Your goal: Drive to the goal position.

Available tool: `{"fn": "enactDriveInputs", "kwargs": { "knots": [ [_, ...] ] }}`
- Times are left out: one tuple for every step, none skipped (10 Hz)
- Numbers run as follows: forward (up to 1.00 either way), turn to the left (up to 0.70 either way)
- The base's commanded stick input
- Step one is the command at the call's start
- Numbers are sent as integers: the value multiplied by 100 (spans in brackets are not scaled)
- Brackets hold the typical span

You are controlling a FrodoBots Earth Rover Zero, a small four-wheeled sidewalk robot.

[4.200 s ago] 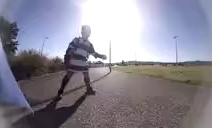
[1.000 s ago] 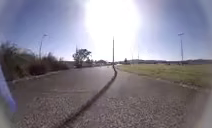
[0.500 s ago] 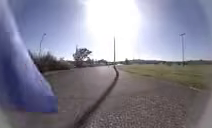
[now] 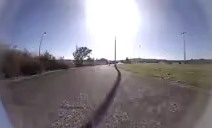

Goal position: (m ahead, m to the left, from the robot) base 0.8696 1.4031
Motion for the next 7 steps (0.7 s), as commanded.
{"fn": "enactDriveInputs", "kwargs": {
  "knots": [
    [100,0],
    [100,0],
    [100,0],
    [100,0],
    [100,0],
    [100,0],
    [100,0]
  ]
}}
